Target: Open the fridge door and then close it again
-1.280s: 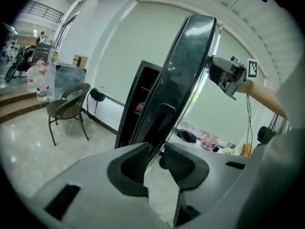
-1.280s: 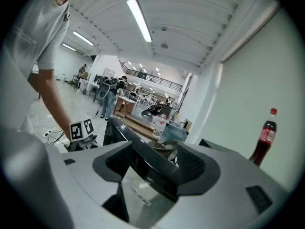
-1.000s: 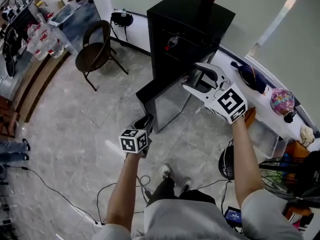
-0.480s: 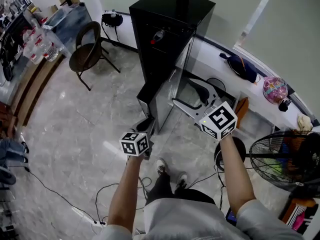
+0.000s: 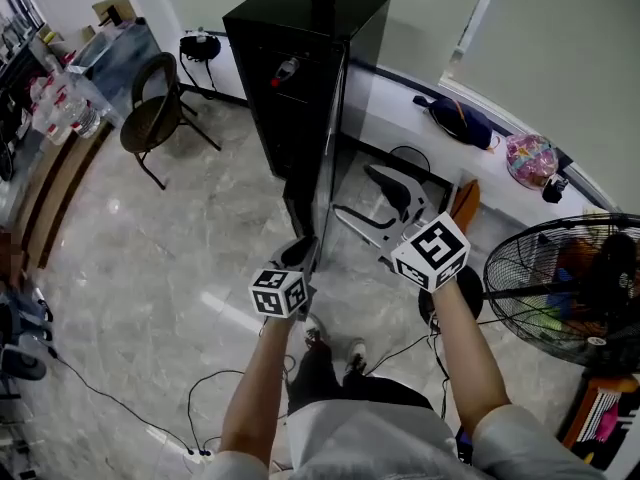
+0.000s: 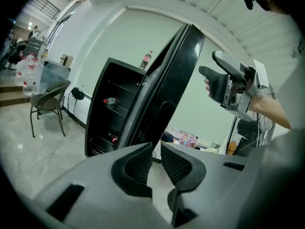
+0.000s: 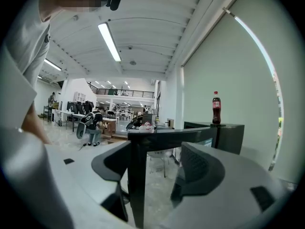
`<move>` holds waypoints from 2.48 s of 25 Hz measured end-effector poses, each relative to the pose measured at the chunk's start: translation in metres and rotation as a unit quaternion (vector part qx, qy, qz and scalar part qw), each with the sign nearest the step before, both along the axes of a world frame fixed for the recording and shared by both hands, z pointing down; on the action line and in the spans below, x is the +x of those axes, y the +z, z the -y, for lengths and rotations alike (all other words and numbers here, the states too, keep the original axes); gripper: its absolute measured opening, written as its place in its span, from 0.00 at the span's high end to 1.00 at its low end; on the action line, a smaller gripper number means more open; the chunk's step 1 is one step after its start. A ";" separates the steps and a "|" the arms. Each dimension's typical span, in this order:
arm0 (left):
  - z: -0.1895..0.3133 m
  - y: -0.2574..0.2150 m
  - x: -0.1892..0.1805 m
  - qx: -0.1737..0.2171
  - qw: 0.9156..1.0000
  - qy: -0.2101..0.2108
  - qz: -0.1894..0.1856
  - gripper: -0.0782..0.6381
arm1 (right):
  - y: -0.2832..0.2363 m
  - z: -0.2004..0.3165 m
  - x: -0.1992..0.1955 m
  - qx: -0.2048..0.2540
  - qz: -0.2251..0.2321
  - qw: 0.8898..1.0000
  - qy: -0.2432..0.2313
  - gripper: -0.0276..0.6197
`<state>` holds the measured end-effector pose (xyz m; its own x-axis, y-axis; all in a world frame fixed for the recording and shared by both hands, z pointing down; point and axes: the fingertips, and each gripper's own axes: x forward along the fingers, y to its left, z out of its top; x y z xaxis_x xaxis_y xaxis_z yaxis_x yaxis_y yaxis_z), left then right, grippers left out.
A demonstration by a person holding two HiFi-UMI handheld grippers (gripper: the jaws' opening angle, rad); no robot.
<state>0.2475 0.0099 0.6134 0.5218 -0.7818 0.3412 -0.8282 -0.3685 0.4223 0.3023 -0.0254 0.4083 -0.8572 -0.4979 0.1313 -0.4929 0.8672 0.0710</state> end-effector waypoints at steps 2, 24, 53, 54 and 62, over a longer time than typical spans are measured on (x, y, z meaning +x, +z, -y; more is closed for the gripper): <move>-0.002 0.000 0.016 0.005 1.000 0.010 0.009 0.82 | -0.002 -0.005 0.005 -0.001 0.005 1.000 0.002 0.48; -0.026 0.017 0.141 0.025 0.988 0.148 0.046 0.82 | 0.022 0.001 0.086 -0.012 -0.022 0.993 0.112 0.59; -0.045 -0.103 0.012 0.067 0.989 0.035 0.126 0.82 | 0.027 0.041 0.205 -0.041 -0.023 0.972 0.229 0.66; -0.048 -0.114 0.008 0.073 0.989 0.026 0.128 0.82 | 0.025 0.036 0.207 -0.041 -0.022 0.971 0.234 0.66; -0.071 -0.203 -0.019 0.138 0.981 -0.027 0.131 0.82 | -0.017 -0.028 0.205 -0.017 -0.026 0.978 0.208 0.69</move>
